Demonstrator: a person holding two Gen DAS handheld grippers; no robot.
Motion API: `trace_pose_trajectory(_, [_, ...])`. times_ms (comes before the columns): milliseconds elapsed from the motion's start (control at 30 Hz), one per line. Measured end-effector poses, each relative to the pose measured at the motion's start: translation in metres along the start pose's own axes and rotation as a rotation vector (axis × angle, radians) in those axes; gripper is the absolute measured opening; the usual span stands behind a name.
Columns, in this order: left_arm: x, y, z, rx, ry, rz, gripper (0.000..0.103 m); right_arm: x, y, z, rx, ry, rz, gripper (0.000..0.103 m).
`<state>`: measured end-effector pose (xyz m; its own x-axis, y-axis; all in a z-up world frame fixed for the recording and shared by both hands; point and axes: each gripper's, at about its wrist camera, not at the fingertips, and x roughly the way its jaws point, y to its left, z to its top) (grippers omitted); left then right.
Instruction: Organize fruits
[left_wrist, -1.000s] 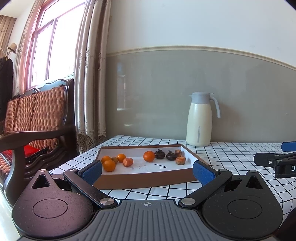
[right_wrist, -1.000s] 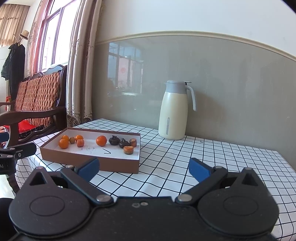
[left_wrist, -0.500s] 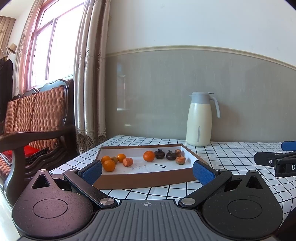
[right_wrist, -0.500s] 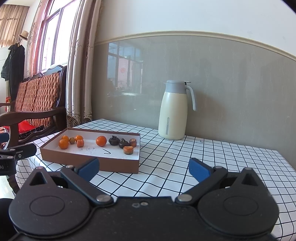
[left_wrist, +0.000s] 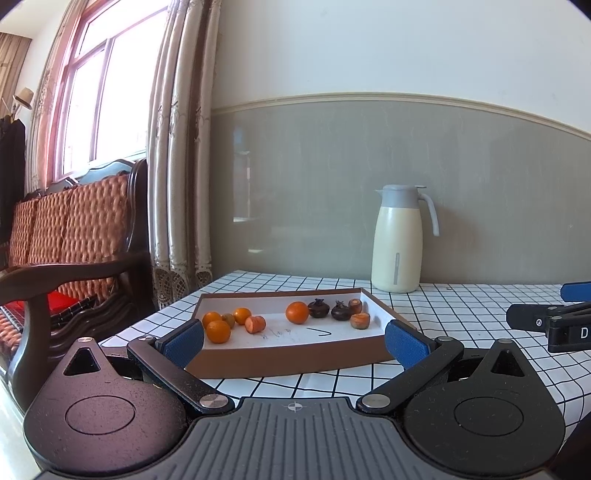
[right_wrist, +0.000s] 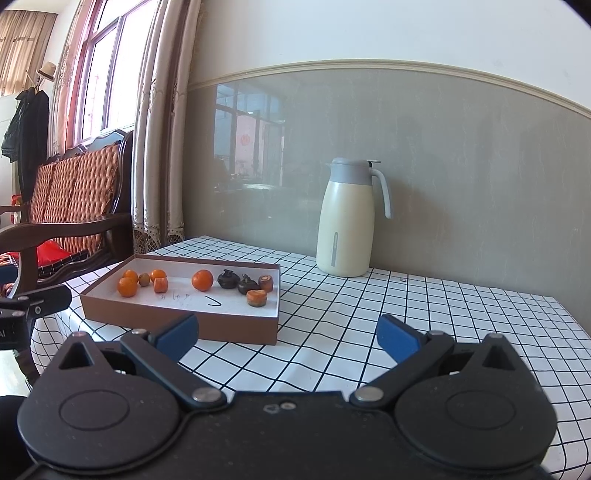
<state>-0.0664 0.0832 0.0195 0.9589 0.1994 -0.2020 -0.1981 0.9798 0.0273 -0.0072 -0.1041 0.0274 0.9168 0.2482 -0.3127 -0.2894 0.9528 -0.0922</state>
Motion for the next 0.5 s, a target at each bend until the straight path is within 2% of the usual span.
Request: trace_pose_trajectory(500, [-0.0015,-0.0023,0.0008,0.015,-0.011,-0.012,0.103,0.001,0.0003,0.0001,-0.003,0.002,-0.001,0.097])
